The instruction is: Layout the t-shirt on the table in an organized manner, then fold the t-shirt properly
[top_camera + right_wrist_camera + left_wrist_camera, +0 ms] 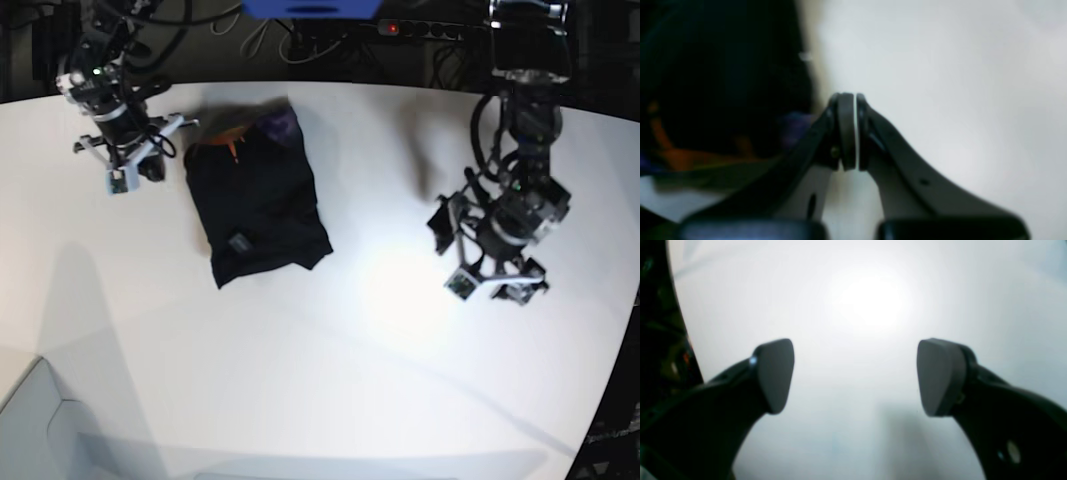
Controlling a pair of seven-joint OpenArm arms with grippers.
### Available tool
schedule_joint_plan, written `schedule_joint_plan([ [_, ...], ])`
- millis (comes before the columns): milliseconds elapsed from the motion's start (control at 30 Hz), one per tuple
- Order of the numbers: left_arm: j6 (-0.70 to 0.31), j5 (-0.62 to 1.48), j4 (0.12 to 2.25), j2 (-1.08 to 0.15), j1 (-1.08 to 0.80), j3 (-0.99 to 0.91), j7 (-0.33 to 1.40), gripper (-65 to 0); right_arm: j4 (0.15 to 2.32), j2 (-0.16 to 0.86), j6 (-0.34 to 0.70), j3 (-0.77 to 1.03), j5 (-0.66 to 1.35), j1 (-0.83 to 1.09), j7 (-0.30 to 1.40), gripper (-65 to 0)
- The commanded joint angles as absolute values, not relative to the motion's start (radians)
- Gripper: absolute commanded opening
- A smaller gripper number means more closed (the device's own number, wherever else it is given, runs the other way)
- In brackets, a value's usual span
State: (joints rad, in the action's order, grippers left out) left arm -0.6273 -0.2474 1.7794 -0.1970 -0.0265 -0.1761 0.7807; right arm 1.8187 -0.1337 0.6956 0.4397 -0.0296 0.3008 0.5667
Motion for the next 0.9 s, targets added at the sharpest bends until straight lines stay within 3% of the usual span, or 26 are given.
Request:
schedule_joint_plan([
  [0, -0.624, -0.251, 1.816, -0.205, -0.053, -0.213, 0.774, -9.9, 1.834, -0.128, 0.698, 0.426, -0.018, 0.294, 0.541, -65.0],
  [333, -0.624, -0.249, 1.857, -0.196, -0.255, -0.464, 0.765, -9.9, 1.844, -0.157, 0.698, 0.297, -0.018, 0.378, 0.532, -65.0],
  [667, -0.625, -0.249, 1.919, -0.179, -0.334, -0.501, 0.774, -10.0, 1.847, -0.150, 0.698, 0.384, -0.016, 0.374, 0.530, -65.0],
  [767, -0.625, -0.249, 1.948, -0.150, -0.390, -0.503, 0.774, -17.9, 1.879, -0.139, 0.698, 0.473, -0.016, 0.366, 0.532, -65.0],
  [867, -0.625, -0.249, 1.980, -0.110, -0.452, -0.503, 0.774, -37.0, 1.925, -0.139, 0.698, 0.576, -0.016, 0.367, 0.541, -65.0],
])
